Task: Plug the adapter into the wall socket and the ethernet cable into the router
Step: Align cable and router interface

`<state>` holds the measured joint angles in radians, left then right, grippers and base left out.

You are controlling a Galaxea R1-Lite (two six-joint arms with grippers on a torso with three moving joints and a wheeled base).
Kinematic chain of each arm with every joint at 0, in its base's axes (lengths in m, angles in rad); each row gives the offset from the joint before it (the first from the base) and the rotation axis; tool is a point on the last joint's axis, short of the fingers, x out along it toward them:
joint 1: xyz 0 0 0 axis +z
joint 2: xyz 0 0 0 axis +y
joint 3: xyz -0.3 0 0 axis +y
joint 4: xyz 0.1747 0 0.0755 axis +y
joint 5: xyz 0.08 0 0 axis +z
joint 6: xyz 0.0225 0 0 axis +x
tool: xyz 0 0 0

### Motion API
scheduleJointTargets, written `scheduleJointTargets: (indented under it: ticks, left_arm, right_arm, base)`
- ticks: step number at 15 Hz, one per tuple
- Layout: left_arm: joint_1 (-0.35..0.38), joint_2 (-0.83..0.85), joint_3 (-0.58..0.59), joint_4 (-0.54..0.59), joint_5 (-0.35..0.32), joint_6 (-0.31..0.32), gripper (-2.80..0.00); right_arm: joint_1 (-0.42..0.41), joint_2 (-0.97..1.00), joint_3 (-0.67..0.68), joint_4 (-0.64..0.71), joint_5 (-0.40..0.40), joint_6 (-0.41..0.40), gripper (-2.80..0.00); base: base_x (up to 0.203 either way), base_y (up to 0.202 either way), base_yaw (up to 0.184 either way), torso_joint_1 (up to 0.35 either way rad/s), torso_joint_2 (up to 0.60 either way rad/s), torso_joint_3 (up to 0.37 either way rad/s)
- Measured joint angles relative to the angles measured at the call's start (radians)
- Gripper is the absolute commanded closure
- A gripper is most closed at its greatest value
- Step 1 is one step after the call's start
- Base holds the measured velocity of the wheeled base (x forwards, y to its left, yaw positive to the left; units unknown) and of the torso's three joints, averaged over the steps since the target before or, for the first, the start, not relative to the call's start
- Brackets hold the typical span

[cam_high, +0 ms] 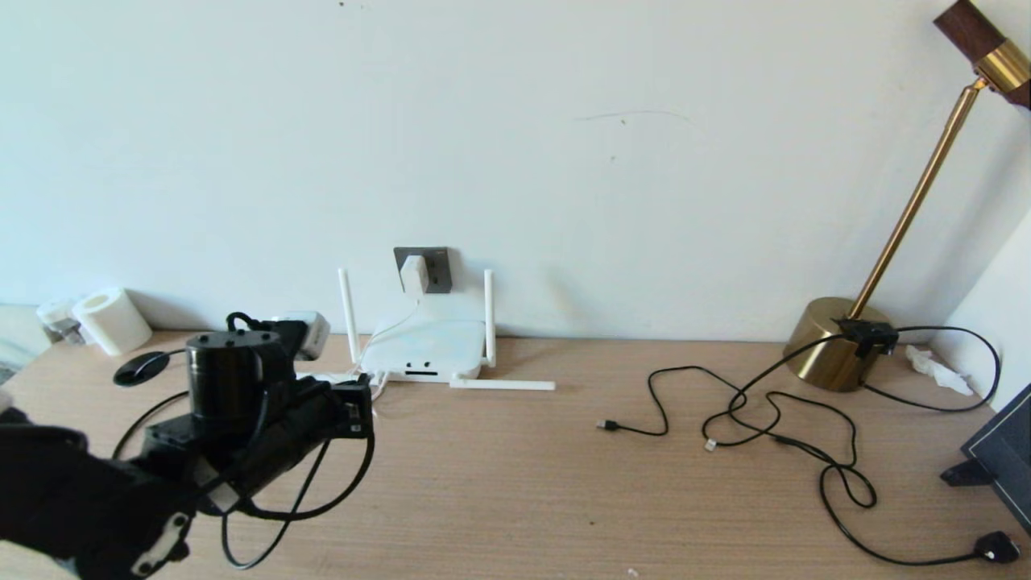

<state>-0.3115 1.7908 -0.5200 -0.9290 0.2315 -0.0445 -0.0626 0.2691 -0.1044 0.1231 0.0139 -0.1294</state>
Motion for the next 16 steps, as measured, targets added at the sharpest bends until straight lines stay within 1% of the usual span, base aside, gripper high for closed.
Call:
scheduleJointTargets:
  ticks: [2, 3, 6, 8, 9, 11, 12, 14, 16]
  left_arm:
    - [-0.012, 0.072, 0.017, -0.154, 0.038, 0.039, 0.00]
    - [-0.026, 0.098, 0.021, -0.193, 0.058, 0.044, 0.00]
    - [-0.064, 0.134, 0.061, -0.212, 0.083, 0.044, 0.00]
    - [-0.099, 0.136, 0.087, -0.233, 0.126, 0.044, 0.00]
    - [-0.112, 0.133, 0.109, -0.253, 0.143, 0.044, 0.00]
    - [-0.123, 0.121, 0.142, -0.287, 0.152, 0.044, 0.00]
    - [-0.128, 0.116, 0.158, -0.302, 0.154, 0.044, 0.00]
    - [-0.133, 0.128, 0.171, -0.337, 0.153, 0.039, 0.00]
    - [-0.133, 0.163, 0.190, -0.423, 0.155, 0.040, 0.00]
  right_arm:
    - [0.021, -0.028, 0.073, -0.093, 0.032, 0.002, 0.00]
    - [0.026, -0.039, 0.085, -0.097, 0.034, 0.004, 0.00]
    - [0.035, -0.074, 0.097, -0.104, 0.031, 0.023, 0.00]
    - [0.043, -0.125, 0.099, -0.104, 0.030, 0.019, 0.00]
    - [0.047, -0.166, 0.098, -0.100, 0.029, 0.004, 0.00]
    - [0.052, -0.222, 0.095, -0.098, 0.030, -0.041, 0.00]
    - [0.053, -0.239, 0.095, -0.097, 0.030, -0.028, 0.00]
    - [0.055, -0.256, 0.095, -0.098, 0.027, 0.037, 0.00]
    - [0.055, -0.264, 0.095, -0.100, 0.021, 0.073, 0.00]
  base:
    - [0.000, 0.000, 0.000, 0.000, 0.00, 0.000]
    - [0.000, 0.000, 0.000, 0.000, 0.00, 0.000]
    - [0.000, 0.000, 0.000, 0.000, 0.00, 0.000]
    - [0.000, 0.000, 0.000, 0.000, 0.00, 0.000]
    - [0.000, 0.000, 0.000, 0.000, 0.00, 0.000]
    - [0.000, 0.000, 0.000, 0.000, 0.00, 0.000]
    - [0.000, 0.000, 0.000, 0.000, 0.00, 0.000]
    - [0.000, 0.000, 0.000, 0.000, 0.00, 0.000]
    - [0.000, 0.000, 0.000, 0.000, 0.00, 0.000]
